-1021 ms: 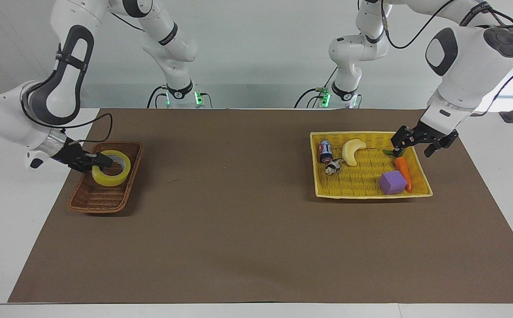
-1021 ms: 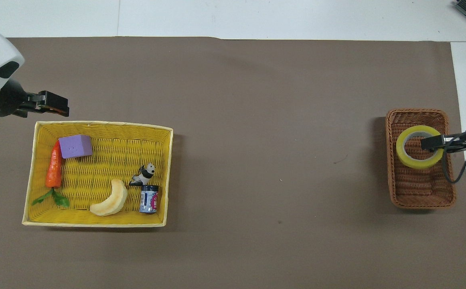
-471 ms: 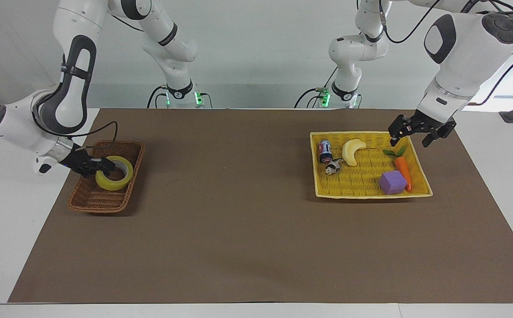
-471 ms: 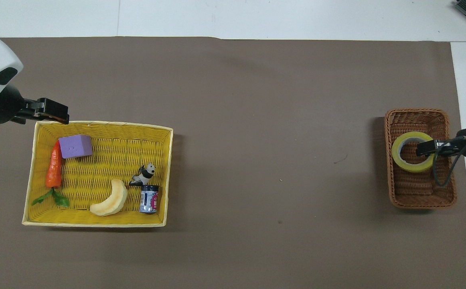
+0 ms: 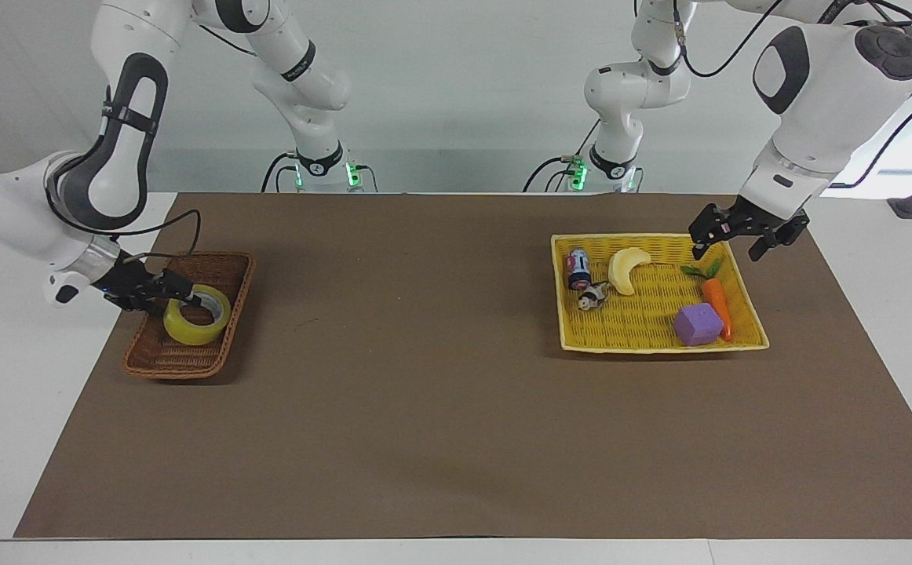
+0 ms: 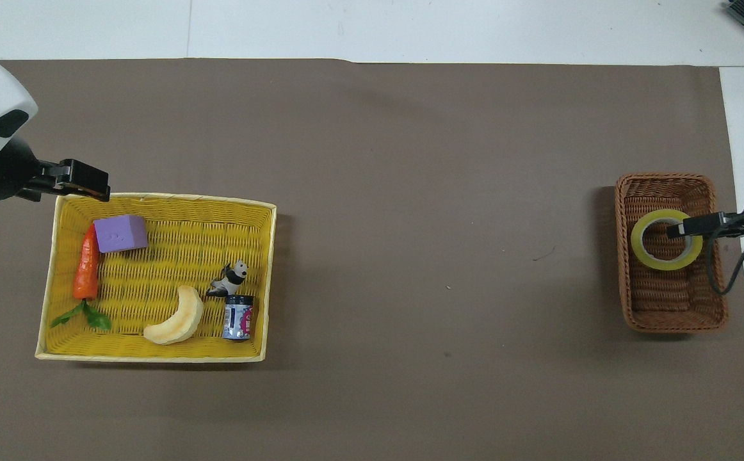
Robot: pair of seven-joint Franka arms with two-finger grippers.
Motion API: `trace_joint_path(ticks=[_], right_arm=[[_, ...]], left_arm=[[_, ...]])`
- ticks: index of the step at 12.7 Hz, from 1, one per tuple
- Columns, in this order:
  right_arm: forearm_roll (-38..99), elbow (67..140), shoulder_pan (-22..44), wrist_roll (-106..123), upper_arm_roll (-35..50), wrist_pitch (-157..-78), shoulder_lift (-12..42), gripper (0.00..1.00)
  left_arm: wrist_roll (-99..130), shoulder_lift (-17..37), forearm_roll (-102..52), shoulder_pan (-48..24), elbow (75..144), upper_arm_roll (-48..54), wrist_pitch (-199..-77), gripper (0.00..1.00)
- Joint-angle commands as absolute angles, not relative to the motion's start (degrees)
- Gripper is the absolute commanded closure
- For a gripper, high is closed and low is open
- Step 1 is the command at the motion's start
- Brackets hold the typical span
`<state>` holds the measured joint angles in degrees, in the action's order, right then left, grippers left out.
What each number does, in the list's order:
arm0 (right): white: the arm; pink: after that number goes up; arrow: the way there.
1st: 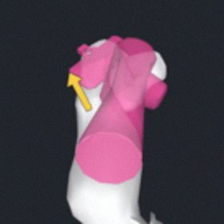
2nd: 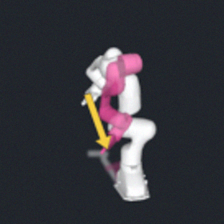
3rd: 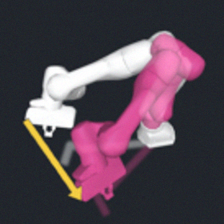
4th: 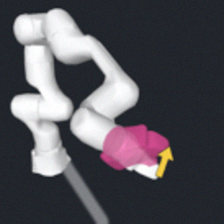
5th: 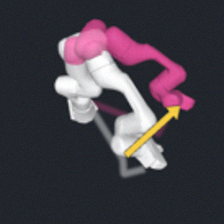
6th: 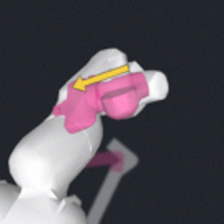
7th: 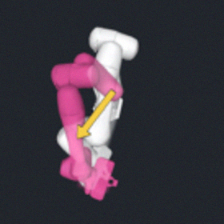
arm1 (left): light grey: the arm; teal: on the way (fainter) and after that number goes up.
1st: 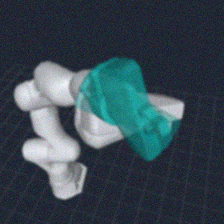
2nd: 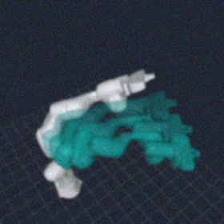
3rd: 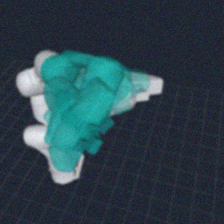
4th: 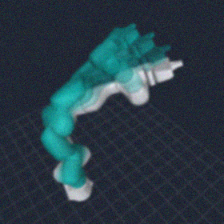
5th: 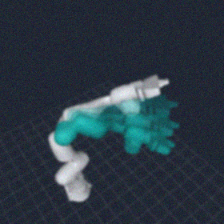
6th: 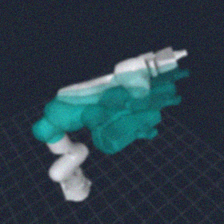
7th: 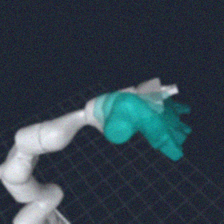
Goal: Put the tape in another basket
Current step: 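Open the right gripper and release the tape in the wicker basket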
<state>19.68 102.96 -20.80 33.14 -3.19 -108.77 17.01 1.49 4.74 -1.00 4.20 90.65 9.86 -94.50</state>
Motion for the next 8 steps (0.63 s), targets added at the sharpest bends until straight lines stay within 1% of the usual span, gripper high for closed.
trace_joint_path(ticks=[1,2,3,5,8], right_arm=[[19.16,99.68,-20.84,32.79,-2.02,-107.58,15.39,0.0],[18.99,98.62,-20.31,31.04,-1.76,-107.58,14.6,0.0],[18.55,98.0,-18.91,28.76,-1.67,-107.67,13.55,0.0],[17.58,97.65,-15.75,24.8,-1.84,-107.67,11.09,0.0],[8.38,98.08,-9.87,14.73,-1.67,-107.58,7.31,0.0]], left_arm=[[0.7,3.26,0.09,0.12,90.27,5.13,-91.85,0.0],[0.7,1.86,0.17,-5.83,90.26,-0.99,-91.67,0.0],[0.79,0.89,0.18,-9.63,90.61,-5.32,-91.58,0.0],[0.7,0.27,-0.09,-10.19,91.05,-5.27,-90.36,0.0],[0.79,0.18,-0.26,-9.67,90.97,-5.27,-89.21,0.0]])
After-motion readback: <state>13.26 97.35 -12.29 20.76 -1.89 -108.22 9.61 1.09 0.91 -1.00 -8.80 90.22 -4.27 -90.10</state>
